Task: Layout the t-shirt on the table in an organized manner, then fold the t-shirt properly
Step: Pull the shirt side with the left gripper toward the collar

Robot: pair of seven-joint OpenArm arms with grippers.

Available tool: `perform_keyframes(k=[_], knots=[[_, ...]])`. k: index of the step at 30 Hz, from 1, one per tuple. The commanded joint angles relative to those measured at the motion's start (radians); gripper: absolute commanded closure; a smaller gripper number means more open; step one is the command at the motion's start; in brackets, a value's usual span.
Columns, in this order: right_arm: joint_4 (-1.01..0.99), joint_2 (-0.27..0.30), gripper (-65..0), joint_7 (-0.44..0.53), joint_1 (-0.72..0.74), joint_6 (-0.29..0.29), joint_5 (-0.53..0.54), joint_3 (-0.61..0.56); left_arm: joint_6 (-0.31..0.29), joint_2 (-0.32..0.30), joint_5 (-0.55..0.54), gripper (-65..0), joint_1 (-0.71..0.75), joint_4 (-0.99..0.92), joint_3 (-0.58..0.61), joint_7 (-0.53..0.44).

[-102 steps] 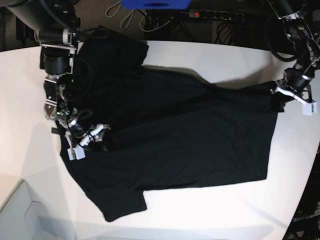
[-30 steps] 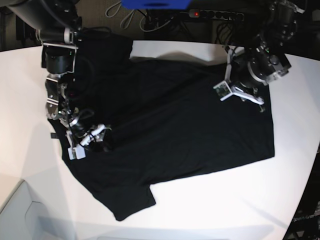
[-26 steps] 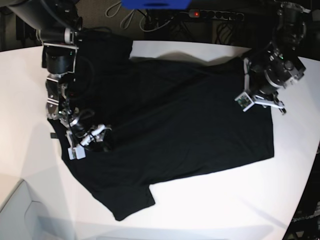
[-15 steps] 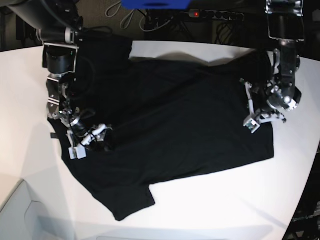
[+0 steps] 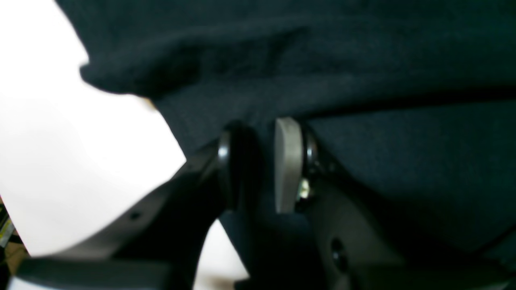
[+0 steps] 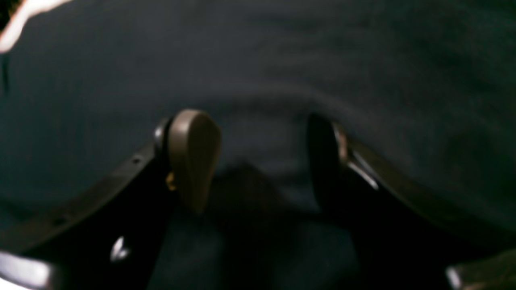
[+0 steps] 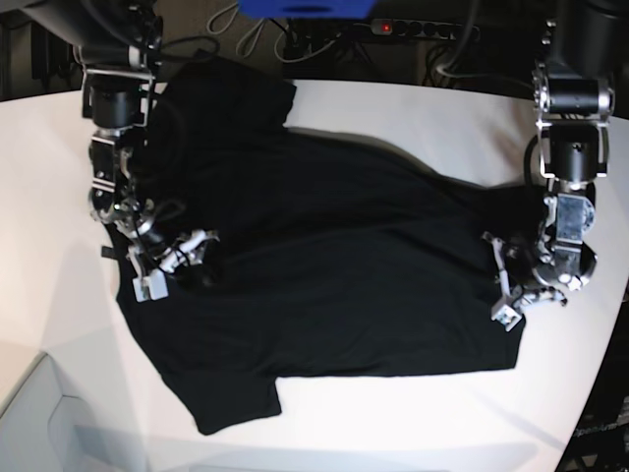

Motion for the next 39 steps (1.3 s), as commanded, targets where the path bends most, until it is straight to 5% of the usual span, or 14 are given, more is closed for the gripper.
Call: perform_keyframes(k=[1,7,16,18,22,23,39], knots=[[0.050,0.009,-37.6,-0.040,-0.018,-0.006,-0.020,-0.001,-0.006,-0.008,0.025,-14.8,-0.030,-0.012,0.001,0.020],[0.351,0.006,-37.6,-0.044,-0.125,-0.008,-0.020,-0.001,-0.006,0.026,0.023,-14.8,-0.069,0.060,-0.005,0.020],[0.619,0.006,-36.3,-0.041,-0.326,-0.009,-0.022,-0.002,-0.006,0.076,0.023,-14.8,0.037,0.325,-0.234,0.019],[0.625,0.006,-29.8,-0.041,-0.354,-0.009,-0.022,-0.007,-0.006,0.078,0.025,-14.8,0.071,0.377,-0.258,0.020],[0.619,0.007,-1.8,-0.041,-0.406,-0.011,-0.022,0.002,-0.006,0.079,0.025,-14.8,0.167,0.492,-0.310,0.020],[0.619,0.007,0.0,-0.044,-0.417,-0.011,-0.022,0.002,-0.006,0.081,0.025,-14.9,0.195,0.519,-0.327,0.020],[0.288,0.047,-3.6,-0.040,-0.220,-0.011,-0.023,-0.001,-0.006,0.084,0.023,-18.7,0.473,0.704,-0.482,0.020]])
